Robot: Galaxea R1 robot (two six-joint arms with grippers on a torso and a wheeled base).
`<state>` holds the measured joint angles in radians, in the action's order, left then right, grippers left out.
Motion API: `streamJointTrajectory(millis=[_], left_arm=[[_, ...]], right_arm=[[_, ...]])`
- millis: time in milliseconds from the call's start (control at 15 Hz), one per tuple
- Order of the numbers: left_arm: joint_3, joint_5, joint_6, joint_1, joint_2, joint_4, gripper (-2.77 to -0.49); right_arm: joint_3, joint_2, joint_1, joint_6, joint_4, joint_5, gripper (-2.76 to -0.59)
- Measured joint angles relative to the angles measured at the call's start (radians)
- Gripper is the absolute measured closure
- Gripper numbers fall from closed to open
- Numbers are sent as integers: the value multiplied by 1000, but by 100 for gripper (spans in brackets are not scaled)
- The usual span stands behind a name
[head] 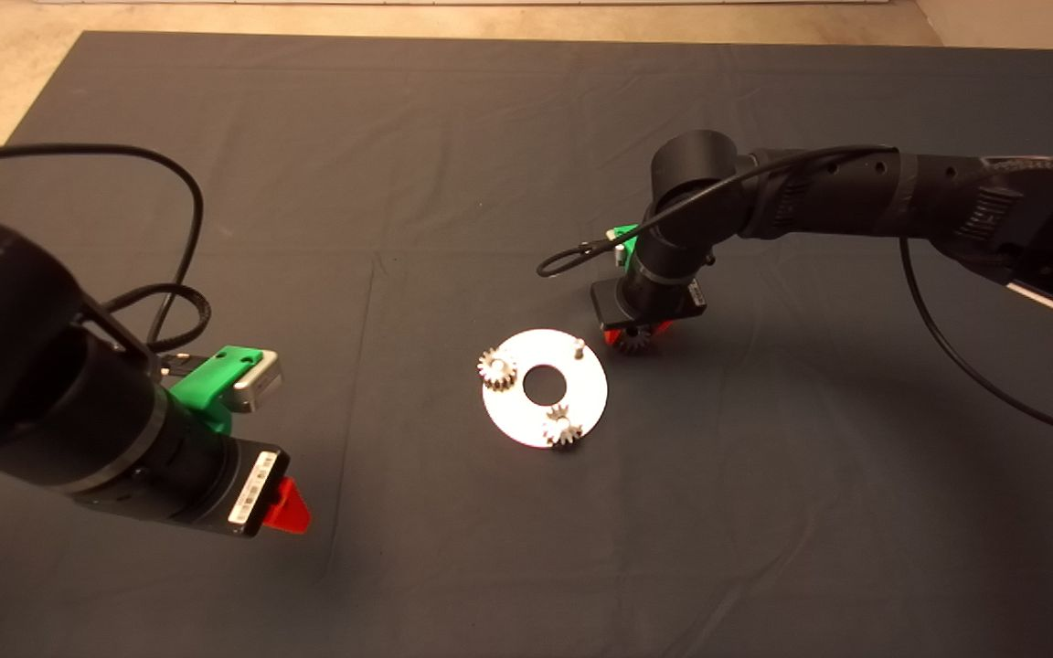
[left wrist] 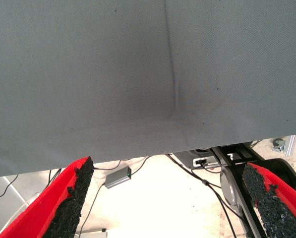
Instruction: Install three planetary gears onto the carrier pins
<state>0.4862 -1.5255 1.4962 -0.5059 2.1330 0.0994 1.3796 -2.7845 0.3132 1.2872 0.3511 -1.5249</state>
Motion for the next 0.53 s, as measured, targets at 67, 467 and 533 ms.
streamJointTrajectory(millis=[67, 467, 533], left_arm=[[0, 0, 0, 0, 0, 0, -218], [0, 0, 0, 0, 0, 0, -218], [0, 0, 0, 0, 0, 0, -218]], right_arm=[[0, 0, 0, 0, 0, 1, -121], [-2, 0, 0, 0, 0, 0, -115], [-2, 0, 0, 0, 0, 0, -115]])
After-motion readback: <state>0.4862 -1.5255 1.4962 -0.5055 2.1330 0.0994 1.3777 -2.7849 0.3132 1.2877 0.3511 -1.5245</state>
